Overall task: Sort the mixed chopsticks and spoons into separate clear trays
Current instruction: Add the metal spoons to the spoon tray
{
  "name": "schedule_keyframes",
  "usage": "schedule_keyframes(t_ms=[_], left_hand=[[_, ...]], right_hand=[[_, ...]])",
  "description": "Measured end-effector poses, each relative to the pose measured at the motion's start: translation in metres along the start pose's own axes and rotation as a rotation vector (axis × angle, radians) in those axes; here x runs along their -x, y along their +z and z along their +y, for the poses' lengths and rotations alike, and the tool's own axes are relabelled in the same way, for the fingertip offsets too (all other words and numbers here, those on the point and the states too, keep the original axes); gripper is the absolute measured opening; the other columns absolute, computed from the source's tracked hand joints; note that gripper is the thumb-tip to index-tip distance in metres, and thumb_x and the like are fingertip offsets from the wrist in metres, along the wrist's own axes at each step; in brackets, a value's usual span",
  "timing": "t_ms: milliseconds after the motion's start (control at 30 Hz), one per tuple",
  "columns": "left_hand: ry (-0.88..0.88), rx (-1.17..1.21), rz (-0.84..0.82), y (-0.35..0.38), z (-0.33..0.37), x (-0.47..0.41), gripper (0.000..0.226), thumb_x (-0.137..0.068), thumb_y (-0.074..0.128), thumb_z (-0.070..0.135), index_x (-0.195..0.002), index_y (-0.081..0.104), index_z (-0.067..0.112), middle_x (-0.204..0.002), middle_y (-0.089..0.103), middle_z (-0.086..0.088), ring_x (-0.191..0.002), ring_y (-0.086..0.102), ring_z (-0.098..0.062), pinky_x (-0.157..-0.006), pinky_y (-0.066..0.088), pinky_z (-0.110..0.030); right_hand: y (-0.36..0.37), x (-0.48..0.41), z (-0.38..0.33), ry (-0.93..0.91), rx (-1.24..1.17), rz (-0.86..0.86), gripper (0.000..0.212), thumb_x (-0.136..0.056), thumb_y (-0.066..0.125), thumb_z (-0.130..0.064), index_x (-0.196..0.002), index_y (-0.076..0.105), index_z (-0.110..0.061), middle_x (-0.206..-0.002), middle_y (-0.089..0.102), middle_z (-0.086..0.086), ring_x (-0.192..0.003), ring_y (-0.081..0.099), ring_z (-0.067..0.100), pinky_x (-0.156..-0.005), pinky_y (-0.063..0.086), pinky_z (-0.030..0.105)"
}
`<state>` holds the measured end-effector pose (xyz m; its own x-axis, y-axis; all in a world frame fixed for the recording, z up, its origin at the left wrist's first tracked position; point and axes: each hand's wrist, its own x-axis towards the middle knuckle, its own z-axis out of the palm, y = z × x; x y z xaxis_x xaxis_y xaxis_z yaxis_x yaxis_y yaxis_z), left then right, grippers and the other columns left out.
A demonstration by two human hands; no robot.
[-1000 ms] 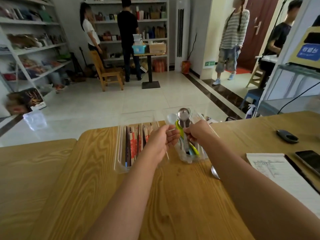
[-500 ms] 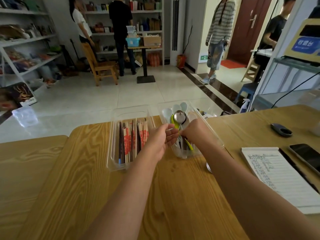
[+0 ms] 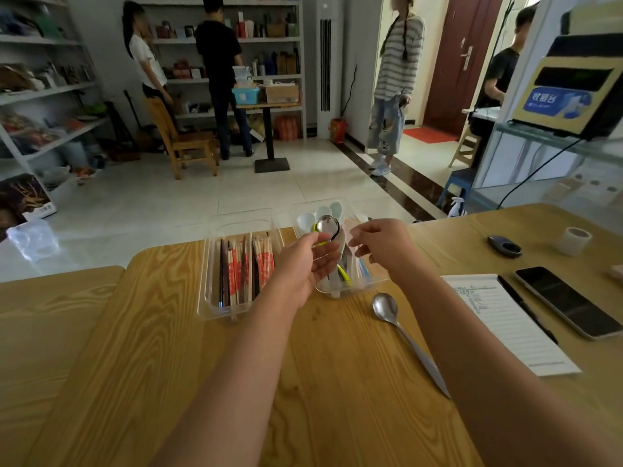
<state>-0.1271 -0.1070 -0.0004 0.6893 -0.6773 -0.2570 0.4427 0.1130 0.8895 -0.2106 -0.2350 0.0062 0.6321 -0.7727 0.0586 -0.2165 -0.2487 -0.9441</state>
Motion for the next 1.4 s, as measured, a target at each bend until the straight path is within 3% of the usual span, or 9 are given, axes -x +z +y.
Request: schedule_keyframes(t_ms=[100,300,533,767,900,1000,1100,1400], left_hand=[[-0.002,0.037,-0.047,0.007,-0.01,0.026,0.029,-0.105,0.041,0.022,-0.109,0.064,0.005,-0.094,0.072,-0.011,-0.08,0.067,-0.019,-0.072,0.056,-0.029],[-0.065,0.04,-0.11,0.021,-0.056,0.068,0.031,-0.106,0.039,0.024,-0.112,0.064,0.006,-0.099,0.072,-0.011,-0.084,0.067,-0.019,-0.078,0.054,-0.031],[-0.186,0.071,-0.12,0.03,-0.104,0.095,0.03,-0.106,0.037,0.022,-0.108,0.063,0.006,-0.094,0.069,-0.011,-0.078,0.066,-0.019,-0.071,0.052,-0.029],[-0.212,0.041,-0.045,0.023,-0.121,0.1,0.031,-0.106,0.039,0.023,-0.113,0.062,0.004,-0.098,0.07,-0.014,-0.084,0.067,-0.022,-0.075,0.054,-0.033],[-0.195,0.029,-0.023,0.022,-0.118,0.1,0.03,-0.105,0.04,0.022,-0.112,0.063,0.005,-0.1,0.071,-0.015,-0.085,0.067,-0.022,-0.077,0.055,-0.033],[-0.185,0.034,-0.022,0.02,-0.114,0.098,0.029,-0.105,0.041,0.022,-0.111,0.063,0.005,-0.098,0.071,-0.013,-0.084,0.068,-0.021,-0.077,0.055,-0.032],[-0.177,0.034,-0.023,0.017,-0.11,0.096,0.029,-0.105,0.04,0.022,-0.113,0.063,0.005,-0.095,0.072,-0.012,-0.082,0.069,-0.02,-0.076,0.055,-0.031],[-0.143,0.064,-0.04,0.004,-0.099,0.084,0.029,-0.105,0.04,0.02,-0.114,0.062,0.004,-0.097,0.071,-0.014,-0.082,0.068,-0.021,-0.072,0.056,-0.03]], right_hand=[[-0.024,0.024,0.004,-0.01,-0.022,0.002,0.015,-0.095,0.06,-0.01,-0.097,0.072,-0.001,-0.085,0.074,0.013,-0.053,0.057,0.011,-0.045,0.043,0.019],[-0.062,0.068,0.032,0.045,-0.037,0.046,0.017,-0.097,0.058,-0.012,-0.104,0.07,-0.003,-0.089,0.074,0.011,-0.064,0.058,0.017,-0.053,0.043,0.026],[-0.078,0.104,0.07,0.142,-0.004,0.087,0.014,-0.095,0.062,-0.016,-0.099,0.073,-0.008,-0.086,0.074,0.007,-0.064,0.054,0.015,-0.053,0.044,0.024],[-0.072,0.112,0.096,0.191,0.104,0.098,0.01,-0.091,0.065,-0.011,-0.095,0.074,-0.014,-0.08,0.073,0.0,-0.062,0.053,0.012,-0.058,0.047,0.027],[-0.066,0.109,0.104,0.166,0.301,0.084,0.009,-0.09,0.066,-0.013,-0.094,0.074,-0.015,-0.089,0.07,-0.001,-0.077,0.062,0.013,-0.07,0.054,0.029],[-0.059,0.099,0.107,0.192,0.457,0.045,0.008,-0.089,0.068,-0.015,-0.091,0.073,-0.011,-0.089,0.069,0.004,-0.077,0.063,0.015,-0.062,0.053,0.027],[-0.051,0.09,0.108,0.233,0.631,-0.011,0.01,-0.088,0.067,-0.018,-0.088,0.071,-0.009,-0.087,0.069,0.011,-0.075,0.065,0.021,-0.062,0.055,0.034],[-0.04,0.079,0.101,0.292,0.79,-0.116,0.005,-0.086,0.064,-0.012,-0.084,0.06,-0.009,-0.074,0.058,0.004,-0.058,0.05,0.014,-0.051,0.041,0.025]])
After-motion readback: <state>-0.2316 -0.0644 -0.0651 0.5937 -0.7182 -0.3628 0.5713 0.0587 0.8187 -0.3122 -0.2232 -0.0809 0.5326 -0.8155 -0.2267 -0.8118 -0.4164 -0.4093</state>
